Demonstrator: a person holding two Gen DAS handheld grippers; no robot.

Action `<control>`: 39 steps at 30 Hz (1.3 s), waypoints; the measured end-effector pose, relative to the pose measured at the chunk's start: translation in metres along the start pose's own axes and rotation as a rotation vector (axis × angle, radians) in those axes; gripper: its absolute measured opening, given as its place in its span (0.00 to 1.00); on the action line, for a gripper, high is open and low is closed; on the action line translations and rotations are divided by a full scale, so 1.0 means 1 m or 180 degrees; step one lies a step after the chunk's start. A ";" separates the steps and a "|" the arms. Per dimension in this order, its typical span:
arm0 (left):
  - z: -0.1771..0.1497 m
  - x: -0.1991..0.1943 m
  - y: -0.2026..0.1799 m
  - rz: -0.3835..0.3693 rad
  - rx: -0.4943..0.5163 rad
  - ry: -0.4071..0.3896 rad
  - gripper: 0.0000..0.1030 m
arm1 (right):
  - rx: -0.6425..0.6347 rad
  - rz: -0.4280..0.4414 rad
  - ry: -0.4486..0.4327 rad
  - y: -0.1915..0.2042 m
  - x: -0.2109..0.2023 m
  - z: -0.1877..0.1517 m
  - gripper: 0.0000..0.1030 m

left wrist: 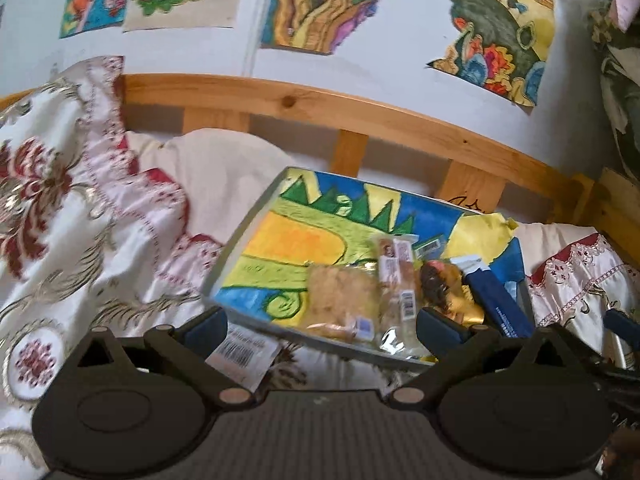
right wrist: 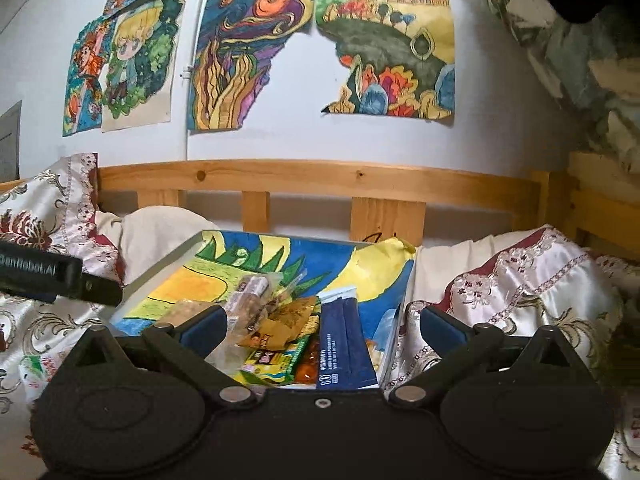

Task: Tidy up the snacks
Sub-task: 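Withdraw both open tools from the tray toward the remaining items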

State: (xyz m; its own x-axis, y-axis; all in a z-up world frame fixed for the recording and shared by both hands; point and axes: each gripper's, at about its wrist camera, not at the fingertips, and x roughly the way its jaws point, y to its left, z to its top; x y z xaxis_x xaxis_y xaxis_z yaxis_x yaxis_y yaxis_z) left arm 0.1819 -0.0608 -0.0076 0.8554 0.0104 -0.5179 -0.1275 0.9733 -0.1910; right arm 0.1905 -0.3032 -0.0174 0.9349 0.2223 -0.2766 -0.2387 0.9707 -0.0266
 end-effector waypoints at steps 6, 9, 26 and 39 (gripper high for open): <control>-0.019 -0.027 0.016 0.0106 -0.0095 -0.0073 0.99 | -0.0086 0.0018 -0.0008 0.015 -0.027 0.002 0.99; -0.026 -0.038 0.022 0.0117 -0.0020 -0.0052 0.99 | -0.0112 0.0039 -0.0003 0.022 -0.040 0.001 0.99; -0.063 -0.070 0.052 -0.0011 0.0311 0.0391 0.99 | -0.0021 -0.0007 0.0225 0.061 -0.087 -0.011 0.99; -0.062 -0.096 0.061 0.0057 0.0536 0.0307 0.99 | -0.0128 0.0129 0.0373 0.087 -0.100 -0.024 0.99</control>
State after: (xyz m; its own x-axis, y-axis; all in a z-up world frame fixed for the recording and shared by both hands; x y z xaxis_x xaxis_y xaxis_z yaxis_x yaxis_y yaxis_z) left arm 0.0610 -0.0168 -0.0214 0.8007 0.0138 -0.5989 -0.0496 0.9978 -0.0432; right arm 0.0702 -0.2428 -0.0152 0.8878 0.2468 -0.3885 -0.2882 0.9562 -0.0512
